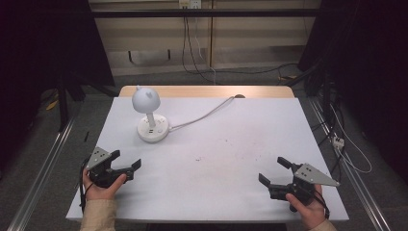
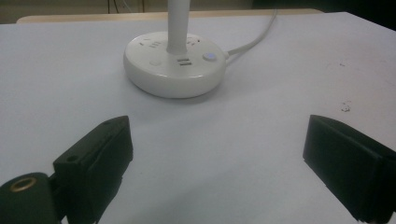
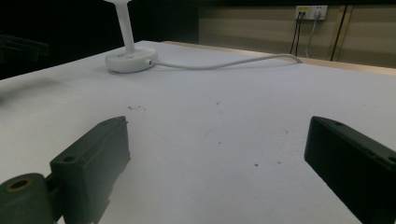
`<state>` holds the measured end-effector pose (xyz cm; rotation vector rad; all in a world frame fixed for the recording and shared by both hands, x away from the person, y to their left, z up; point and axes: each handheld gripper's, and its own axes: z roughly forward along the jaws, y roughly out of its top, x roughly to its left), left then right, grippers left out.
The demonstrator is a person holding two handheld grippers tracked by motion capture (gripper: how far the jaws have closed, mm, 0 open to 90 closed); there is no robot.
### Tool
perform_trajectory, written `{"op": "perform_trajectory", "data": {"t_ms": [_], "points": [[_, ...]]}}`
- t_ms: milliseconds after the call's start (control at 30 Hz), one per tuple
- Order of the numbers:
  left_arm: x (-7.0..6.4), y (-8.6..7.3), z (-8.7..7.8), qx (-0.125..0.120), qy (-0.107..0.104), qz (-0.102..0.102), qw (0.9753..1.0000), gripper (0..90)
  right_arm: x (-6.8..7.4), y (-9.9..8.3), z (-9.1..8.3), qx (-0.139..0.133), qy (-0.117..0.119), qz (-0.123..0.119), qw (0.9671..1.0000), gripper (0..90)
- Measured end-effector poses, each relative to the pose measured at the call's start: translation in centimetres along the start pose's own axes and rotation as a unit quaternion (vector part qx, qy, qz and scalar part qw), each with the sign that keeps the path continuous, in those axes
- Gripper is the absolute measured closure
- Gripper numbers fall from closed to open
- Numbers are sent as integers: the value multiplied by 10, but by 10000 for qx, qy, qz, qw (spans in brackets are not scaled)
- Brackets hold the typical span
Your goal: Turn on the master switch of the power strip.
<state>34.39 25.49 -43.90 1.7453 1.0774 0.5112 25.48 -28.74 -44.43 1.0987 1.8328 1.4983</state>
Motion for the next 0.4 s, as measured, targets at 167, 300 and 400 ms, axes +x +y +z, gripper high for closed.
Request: {"op": "perform_trajectory", "data": {"t_ms": [167, 300, 400], "points": [[-2, 0, 1, 39, -10, 44, 10000, 81, 0, 0, 0, 1, -2, -13, 10000, 66], [-3, -1, 2, 60, -21, 71, 10000, 81, 0, 0, 1, 1, 1, -29, 10000, 66], [-3, -1, 3, 72, -27, 81, 9999, 81, 0, 0, 1, -2, 5, -15, 10000, 66]]}}
